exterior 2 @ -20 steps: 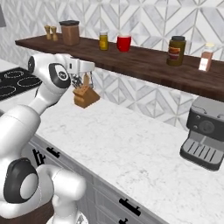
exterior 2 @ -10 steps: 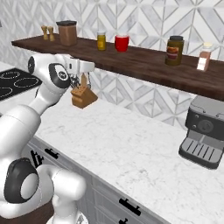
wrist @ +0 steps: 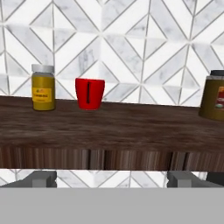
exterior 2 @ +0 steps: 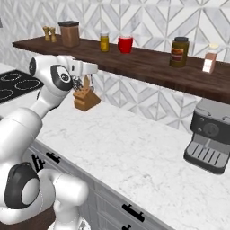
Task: Gather all objects into one cabinet and sort the glasses and bowls to opposite sides.
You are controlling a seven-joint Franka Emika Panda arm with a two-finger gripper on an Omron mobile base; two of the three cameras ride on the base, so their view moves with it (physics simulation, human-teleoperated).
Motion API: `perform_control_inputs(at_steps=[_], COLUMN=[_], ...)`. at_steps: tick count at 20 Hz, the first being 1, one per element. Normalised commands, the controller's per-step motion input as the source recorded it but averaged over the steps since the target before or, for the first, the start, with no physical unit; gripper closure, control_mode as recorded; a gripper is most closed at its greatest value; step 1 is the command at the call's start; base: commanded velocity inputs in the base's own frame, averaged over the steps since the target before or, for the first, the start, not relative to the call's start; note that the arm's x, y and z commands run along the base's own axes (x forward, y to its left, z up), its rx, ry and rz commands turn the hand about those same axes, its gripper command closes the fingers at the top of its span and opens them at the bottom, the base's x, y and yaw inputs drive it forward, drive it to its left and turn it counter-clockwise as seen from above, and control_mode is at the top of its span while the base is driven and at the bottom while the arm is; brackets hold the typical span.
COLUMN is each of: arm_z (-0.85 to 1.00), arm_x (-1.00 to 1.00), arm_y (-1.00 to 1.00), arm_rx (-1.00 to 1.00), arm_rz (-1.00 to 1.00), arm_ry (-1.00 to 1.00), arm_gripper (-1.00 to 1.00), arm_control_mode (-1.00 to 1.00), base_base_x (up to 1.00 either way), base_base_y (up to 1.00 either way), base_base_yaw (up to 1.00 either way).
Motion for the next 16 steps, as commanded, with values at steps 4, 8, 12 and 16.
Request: perform_control_inputs(at_steps=[4, 8, 12, 16], arm_z=[0.00, 0.00, 0.00, 0.00], arm_x=[0.00, 0.00, 0.00, 0.00], arm_y=[0.00, 0.00, 0.00, 0.00], arm_rx=[0.00, 0.00, 0.00, 0.00], arm_rz=[0.00, 0.00, 0.00, 0.00], arm_ry=[0.00, 0.00, 0.00, 0.00], arm_gripper=[-1.00, -1.00, -1.00, -1.00], arm_control_mode=[1.00, 1.00, 1.00, 1.00], base_base_x=[0.56, 0.01, 0.05, -0.06], base_base_y=[-0.89, -0.08, -0.02, 0.00], base_base_yaw=[0.06, -0.09, -0.69, -0.64])
